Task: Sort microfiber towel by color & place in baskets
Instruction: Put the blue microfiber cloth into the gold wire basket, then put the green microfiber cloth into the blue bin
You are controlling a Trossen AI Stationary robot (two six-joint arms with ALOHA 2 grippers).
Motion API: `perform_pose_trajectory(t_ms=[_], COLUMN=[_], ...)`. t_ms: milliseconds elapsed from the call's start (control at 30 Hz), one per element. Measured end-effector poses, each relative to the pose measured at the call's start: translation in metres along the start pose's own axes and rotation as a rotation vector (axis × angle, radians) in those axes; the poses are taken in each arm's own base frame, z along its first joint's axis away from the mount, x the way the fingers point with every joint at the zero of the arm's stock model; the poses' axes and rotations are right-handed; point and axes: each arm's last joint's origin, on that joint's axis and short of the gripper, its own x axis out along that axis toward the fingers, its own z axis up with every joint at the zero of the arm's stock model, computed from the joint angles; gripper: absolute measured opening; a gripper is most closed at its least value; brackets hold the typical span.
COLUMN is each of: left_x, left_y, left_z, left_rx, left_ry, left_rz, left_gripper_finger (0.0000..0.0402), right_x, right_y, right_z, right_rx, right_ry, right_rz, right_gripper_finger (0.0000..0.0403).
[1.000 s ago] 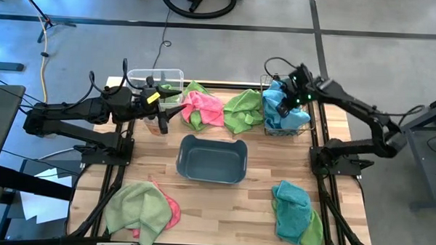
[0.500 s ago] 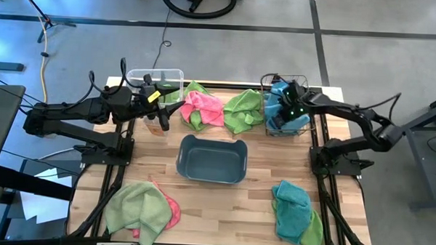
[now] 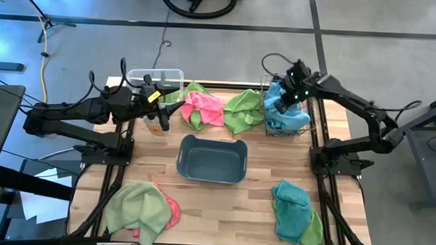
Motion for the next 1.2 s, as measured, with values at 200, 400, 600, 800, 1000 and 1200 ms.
perform_pose_trajectory(t_ms=[200,400,600,800,1000,1200], left_x=[0.0,0.0,0.0,0.0,0.0,-0.004], left_y=[0.0,0.0,0.0,-0.001,-0.004,-0.006], left_z=[0.0,0.0,0.0,0.0,0.0,0.005], left_rx=[0.001,0.001,-0.076,-0.111,-0.139,-0.266], left_ry=[0.0,0.001,0.001,0.0,-0.001,-0.03], left_rz=[0.0,0.0,-0.001,-0.034,-0.138,-0.258], left_gripper_finger=[0.0227,0.0227,0.0227,0.0227,0.0227,0.0227], right_x=[-0.056,-0.099,-0.112,-0.087,-0.065,-0.07], right_y=[0.006,0.017,0.045,0.076,0.102,0.122], right_z=[0.03,0.048,0.039,0.007,-0.008,0.002], right_rx=[-0.043,-0.078,-0.247,-0.24,-0.208,-0.274], right_ry=[-0.117,-0.304,-0.54,-0.705,-0.893,-0.984], right_rz=[-0.002,0.187,0.428,0.615,0.805,0.799], right_gripper_finger=[0.0002,0.0002,0.0002,0.0002,0.0002,0.0002])
